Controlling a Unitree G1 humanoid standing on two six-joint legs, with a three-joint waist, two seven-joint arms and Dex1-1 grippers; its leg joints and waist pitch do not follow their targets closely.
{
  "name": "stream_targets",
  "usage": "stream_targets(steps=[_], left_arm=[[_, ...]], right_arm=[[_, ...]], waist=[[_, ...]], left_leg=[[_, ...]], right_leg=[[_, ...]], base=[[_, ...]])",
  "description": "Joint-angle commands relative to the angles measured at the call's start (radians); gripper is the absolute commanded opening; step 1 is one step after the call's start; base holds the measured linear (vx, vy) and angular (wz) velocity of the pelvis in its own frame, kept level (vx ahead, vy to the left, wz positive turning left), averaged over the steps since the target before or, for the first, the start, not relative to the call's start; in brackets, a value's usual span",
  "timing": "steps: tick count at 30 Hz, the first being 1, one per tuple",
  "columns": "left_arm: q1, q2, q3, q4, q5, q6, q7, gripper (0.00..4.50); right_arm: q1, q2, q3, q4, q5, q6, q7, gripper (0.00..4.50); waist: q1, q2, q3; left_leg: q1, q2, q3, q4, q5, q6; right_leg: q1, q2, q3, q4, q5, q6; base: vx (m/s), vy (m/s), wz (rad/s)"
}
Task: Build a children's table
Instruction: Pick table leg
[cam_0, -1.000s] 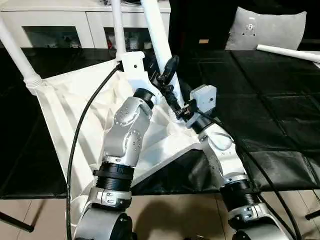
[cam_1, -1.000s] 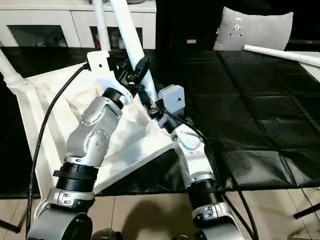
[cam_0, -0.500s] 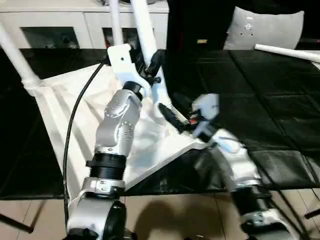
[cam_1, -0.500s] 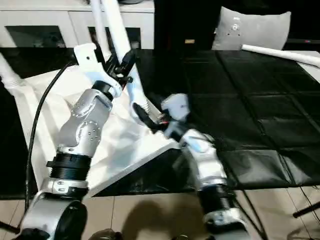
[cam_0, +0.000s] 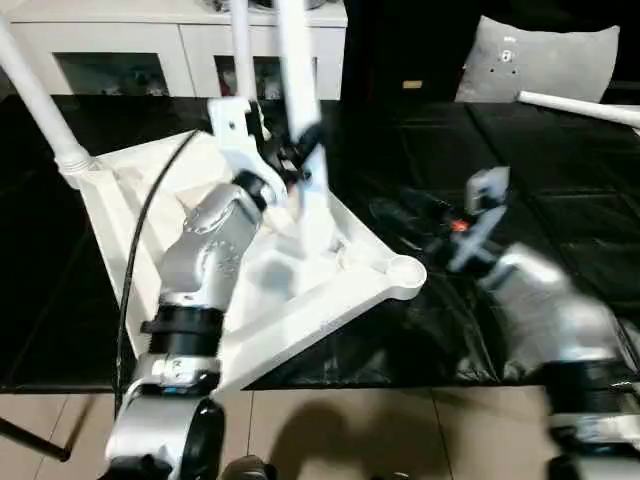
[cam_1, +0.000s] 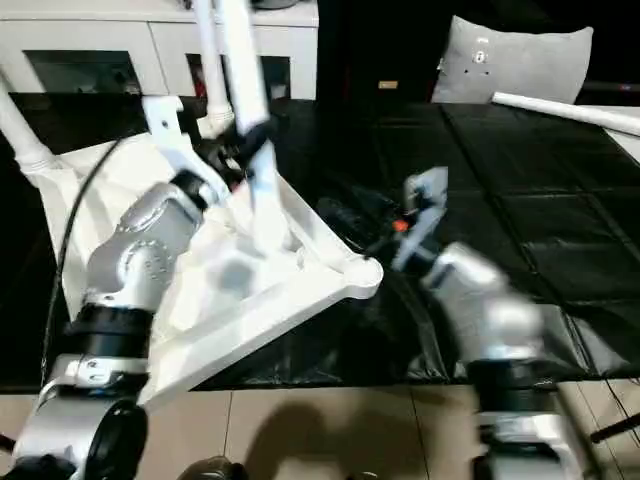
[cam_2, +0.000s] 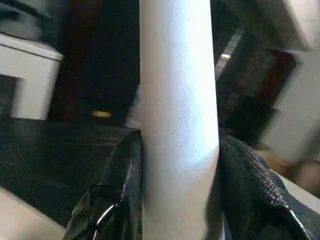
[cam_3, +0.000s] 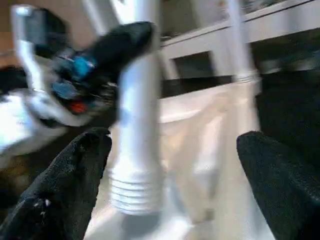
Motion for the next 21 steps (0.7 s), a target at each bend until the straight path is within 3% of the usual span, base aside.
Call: stream_targets(steps=[1,5,10,13,21], left_arm=[[0.003,0.01,-0.009,-0.047,-0.046,0.038,-0.062,1.88],[0.009,0.022,-0.015,-0.087,-0.117,0.1,-0.153,1.88],[0.027,0.041,-0.042,-0.184,-0.257,0.227,-0.3,1.88],[0.036,0.045,-0.071,-0.222,-0.279,0.258,-0.348,1.88],[0.045,0.012,-0.114,-0.255,-0.285,0.269,-0.357,1.88]], right_arm=[[-0.018,-0.018,-0.01,-0.035,0.046,0.054,0.048,4.38],[-0.022,-0.053,0.005,-0.068,0.102,0.123,0.127,4.38],[-0.024,-0.108,0.082,-0.095,0.078,0.141,0.237,4.38],[-0.034,-0.11,0.108,-0.104,0.076,0.153,0.276,4.38],[-0.049,-0.074,0.129,-0.096,0.107,0.188,0.286,3.59]], waist=[[0.005,-0.012,-0.076],[0.008,-0.013,-0.075],[0.01,-0.012,-0.074],[0.009,-0.013,-0.073],[0.008,-0.02,-0.074]], left_leg=[[0.016,0.044,-0.009,-0.06,-0.1,0.081],[0.017,0.043,-0.01,-0.062,-0.112,0.067],[0.016,0.044,-0.009,-0.062,-0.11,0.056],[0.015,0.044,-0.008,-0.062,-0.111,0.057],[0.014,0.043,-0.009,-0.062,-0.102,0.051]], right_leg=[[0.06,-0.065,0.034,-0.058,-0.076,-0.254],[0.059,-0.065,0.034,-0.06,-0.121,-0.246],[0.057,-0.065,0.034,-0.058,-0.124,-0.25],[0.058,-0.065,0.034,-0.06,-0.136,-0.247],[0.059,-0.064,0.035,-0.062,-0.154,-0.226]], base=[[0.0,0.0,0.0],[0.0,0.0,0.0],[0.0,0.0,0.0],[0.0,0.0,0.0],[0.0,0.0,0.0]])
